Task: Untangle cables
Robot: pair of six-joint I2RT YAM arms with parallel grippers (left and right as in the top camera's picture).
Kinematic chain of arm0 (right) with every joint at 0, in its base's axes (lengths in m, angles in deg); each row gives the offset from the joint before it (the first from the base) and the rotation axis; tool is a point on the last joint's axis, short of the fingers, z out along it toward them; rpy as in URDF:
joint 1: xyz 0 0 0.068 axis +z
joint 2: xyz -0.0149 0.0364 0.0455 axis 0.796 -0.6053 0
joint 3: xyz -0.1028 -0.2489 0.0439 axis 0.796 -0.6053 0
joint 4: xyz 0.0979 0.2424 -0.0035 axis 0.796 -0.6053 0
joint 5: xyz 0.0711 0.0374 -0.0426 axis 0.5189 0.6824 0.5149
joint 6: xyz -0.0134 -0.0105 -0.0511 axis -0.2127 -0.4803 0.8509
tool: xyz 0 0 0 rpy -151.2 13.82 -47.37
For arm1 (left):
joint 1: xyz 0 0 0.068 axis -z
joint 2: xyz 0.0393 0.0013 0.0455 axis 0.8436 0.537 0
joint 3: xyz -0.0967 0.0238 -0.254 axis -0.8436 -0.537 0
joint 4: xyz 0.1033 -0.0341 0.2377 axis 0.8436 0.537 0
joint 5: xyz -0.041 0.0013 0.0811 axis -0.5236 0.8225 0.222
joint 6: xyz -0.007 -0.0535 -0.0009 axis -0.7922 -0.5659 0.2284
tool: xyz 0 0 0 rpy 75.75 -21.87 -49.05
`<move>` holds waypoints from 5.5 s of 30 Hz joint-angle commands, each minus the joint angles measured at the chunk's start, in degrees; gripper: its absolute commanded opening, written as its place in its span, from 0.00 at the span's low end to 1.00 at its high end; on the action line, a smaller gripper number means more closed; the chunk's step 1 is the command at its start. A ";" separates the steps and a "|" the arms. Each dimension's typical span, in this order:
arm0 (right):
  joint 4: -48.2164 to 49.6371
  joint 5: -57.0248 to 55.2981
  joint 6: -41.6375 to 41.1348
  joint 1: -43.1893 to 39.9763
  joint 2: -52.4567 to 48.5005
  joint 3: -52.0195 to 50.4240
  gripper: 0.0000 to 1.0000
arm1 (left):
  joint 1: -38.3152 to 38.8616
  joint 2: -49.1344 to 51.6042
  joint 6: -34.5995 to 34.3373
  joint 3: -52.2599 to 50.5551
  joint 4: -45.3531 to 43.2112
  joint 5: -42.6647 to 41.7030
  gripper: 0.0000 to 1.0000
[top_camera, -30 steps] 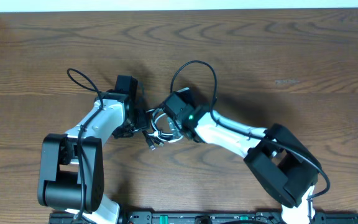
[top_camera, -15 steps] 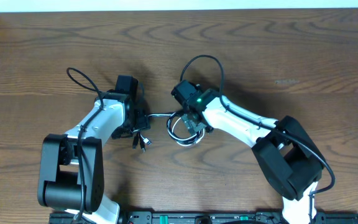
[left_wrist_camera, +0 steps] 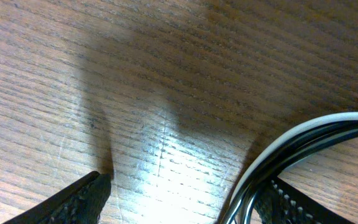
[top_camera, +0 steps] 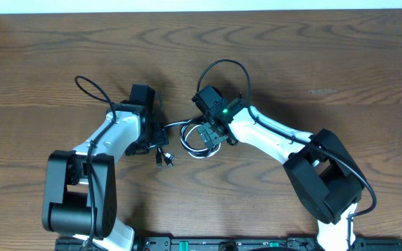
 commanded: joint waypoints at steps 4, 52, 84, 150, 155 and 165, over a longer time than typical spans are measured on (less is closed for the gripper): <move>-0.42 3.06 1.01 0.46 0.31 3.85 0.99 | -0.02 -0.46 0.37 0.04 0.09 0.94 0.77; -2.73 10.05 -9.88 3.52 1.97 5.60 0.40 | 0.02 -0.46 0.37 0.04 -0.37 -0.55 0.09; -3.23 7.80 -13.25 3.56 1.38 1.05 0.41 | 0.02 -0.46 0.37 0.04 -0.37 -0.52 0.10; 4.55 24.26 -9.60 8.46 -5.62 1.86 0.47 | -0.04 -0.46 0.66 0.04 0.09 1.90 0.10; -5.29 24.26 -9.92 4.74 -5.73 1.88 0.49 | -1.07 -0.46 0.59 0.07 0.35 2.32 0.10; -15.54 22.49 -10.05 -7.17 -5.73 1.88 0.58 | -1.86 -0.48 0.55 0.07 0.50 2.08 0.10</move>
